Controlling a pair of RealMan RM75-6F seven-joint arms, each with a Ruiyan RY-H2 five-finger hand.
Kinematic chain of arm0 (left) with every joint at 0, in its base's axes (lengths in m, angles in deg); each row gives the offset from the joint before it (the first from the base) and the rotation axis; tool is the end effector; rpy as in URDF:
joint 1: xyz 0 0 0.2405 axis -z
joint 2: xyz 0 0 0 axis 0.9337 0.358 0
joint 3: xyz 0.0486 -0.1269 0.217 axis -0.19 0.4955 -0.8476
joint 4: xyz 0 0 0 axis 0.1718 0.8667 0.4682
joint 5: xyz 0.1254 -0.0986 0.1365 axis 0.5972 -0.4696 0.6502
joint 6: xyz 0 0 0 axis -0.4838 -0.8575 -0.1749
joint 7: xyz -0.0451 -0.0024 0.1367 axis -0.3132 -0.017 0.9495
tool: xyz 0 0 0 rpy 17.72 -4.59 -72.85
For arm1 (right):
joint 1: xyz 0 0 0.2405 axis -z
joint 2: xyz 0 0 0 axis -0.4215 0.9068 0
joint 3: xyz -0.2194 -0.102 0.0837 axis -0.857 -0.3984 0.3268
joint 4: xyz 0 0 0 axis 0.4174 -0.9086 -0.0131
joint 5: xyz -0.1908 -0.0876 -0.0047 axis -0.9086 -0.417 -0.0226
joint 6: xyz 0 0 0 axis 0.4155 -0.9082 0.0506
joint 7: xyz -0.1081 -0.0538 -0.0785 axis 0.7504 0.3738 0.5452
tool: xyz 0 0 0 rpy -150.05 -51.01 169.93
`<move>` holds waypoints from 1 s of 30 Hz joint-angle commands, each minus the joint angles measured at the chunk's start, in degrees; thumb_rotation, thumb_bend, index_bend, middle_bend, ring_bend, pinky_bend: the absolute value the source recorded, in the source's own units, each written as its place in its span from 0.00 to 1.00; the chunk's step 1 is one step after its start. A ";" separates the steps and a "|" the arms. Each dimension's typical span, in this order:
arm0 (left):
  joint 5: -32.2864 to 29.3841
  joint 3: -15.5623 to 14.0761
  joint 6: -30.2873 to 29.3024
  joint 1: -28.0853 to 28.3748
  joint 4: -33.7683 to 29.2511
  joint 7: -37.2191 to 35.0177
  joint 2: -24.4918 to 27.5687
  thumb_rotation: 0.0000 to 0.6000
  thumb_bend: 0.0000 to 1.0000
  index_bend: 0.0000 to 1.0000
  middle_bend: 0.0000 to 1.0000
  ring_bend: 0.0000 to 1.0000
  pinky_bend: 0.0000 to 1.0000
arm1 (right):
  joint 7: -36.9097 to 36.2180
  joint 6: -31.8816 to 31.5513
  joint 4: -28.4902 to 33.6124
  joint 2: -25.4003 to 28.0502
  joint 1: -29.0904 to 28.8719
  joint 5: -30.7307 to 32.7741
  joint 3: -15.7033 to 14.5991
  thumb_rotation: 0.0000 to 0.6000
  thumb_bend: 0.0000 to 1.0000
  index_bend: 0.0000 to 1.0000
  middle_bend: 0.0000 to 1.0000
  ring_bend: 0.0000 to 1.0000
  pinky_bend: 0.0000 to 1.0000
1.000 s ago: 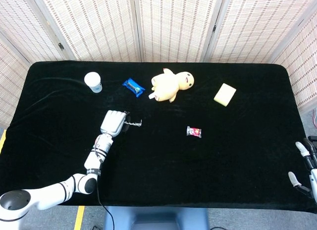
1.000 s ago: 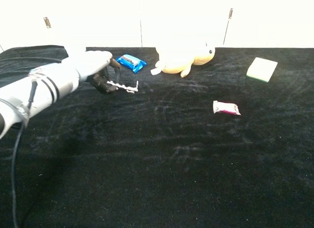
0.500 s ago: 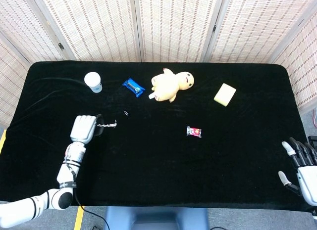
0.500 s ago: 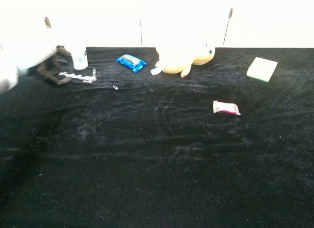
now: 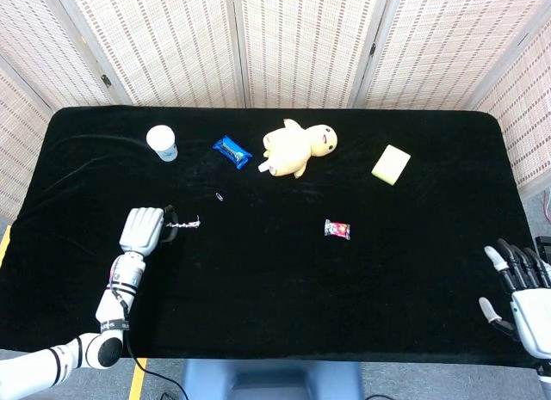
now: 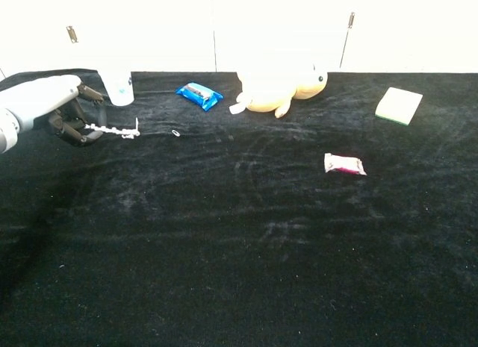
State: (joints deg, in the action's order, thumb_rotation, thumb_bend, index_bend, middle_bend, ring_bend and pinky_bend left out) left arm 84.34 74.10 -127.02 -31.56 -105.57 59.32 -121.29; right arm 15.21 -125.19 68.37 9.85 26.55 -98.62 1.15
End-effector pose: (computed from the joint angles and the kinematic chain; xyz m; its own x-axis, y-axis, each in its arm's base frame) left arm -0.1976 0.3564 0.0160 0.3794 0.1409 0.9144 0.9215 -0.1465 -0.3598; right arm -0.3182 -0.1356 0.1848 0.4480 0.0475 0.8928 -0.8905 -0.0651 0.4503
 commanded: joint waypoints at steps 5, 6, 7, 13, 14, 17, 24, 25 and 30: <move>-2.08 0.20 2.31 0.64 -0.85 1.92 1.27 1.00 0.20 0.14 1.00 1.00 1.00 | -0.23 0.14 -0.50 -0.24 -0.13 0.05 0.05 1.00 0.36 0.00 0.00 0.00 0.00; -2.31 0.19 2.46 0.66 -1.06 2.17 1.45 1.00 0.18 0.13 1.00 1.00 1.00 | -0.24 0.10 -0.48 -0.23 -0.11 0.05 0.05 1.00 0.36 0.00 0.00 0.00 0.00; -2.56 0.20 2.63 0.68 -1.28 2.41 1.67 1.00 0.17 0.11 1.00 1.00 1.00 | -0.25 0.06 -0.46 -0.23 -0.10 0.06 0.06 1.00 0.36 0.00 0.00 0.00 0.00; -3.12 0.16 3.14 0.68 -2.39 2.98 2.91 1.00 0.11 0.05 1.00 1.00 1.00 | 0.04 -0.15 -0.40 -0.35 -0.03 0.12 0.08 1.00 0.36 0.00 0.00 0.00 0.00; -2.87 0.08 2.91 0.57 -2.84 3.12 3.38 1.00 0.11 0.04 1.00 1.00 1.00 | 0.16 -0.16 -0.34 -0.37 -0.05 0.15 0.11 1.00 0.36 0.00 0.00 0.00 0.00; -2.06 -0.14 1.62 0.05 -5.04 4.03 5.34 1.00 0.10 0.03 1.00 1.00 1.00 | 0.28 -0.02 -0.33 -0.42 -0.07 0.36 0.15 1.00 0.36 0.00 0.00 0.00 0.00; 7.60 -3.10 -13.79 -7.14 -16.87 8.15 14.99 1.00 0.10 0.00 1.00 0.98 1.00 | 0.14 0.72 -0.48 -0.38 -0.37 1.06 0.33 1.00 0.36 0.00 0.00 0.00 0.00; 8.86 -3.70 -15.83 -8.52 -18.23 7.99 16.17 1.00 0.10 0.00 0.98 0.97 1.00 | 0.22 0.92 -0.45 -0.39 -0.46 1.16 0.35 1.00 0.36 0.00 0.00 0.00 0.00; 12.84 -8.16 -22.02 -15.93 -23.58 4.71 23.13 1.00 0.11 0.00 0.37 0.31 0.38 | 1.09 1.90 -0.06 -0.55 -0.94 1.08 0.19 1.00 0.36 0.00 0.00 0.00 0.00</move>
State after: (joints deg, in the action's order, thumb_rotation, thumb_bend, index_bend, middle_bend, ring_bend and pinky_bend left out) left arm 93.93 68.95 -145.50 -43.29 -125.96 65.35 -102.15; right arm 16.25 -123.35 68.26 9.33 25.66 -97.51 1.37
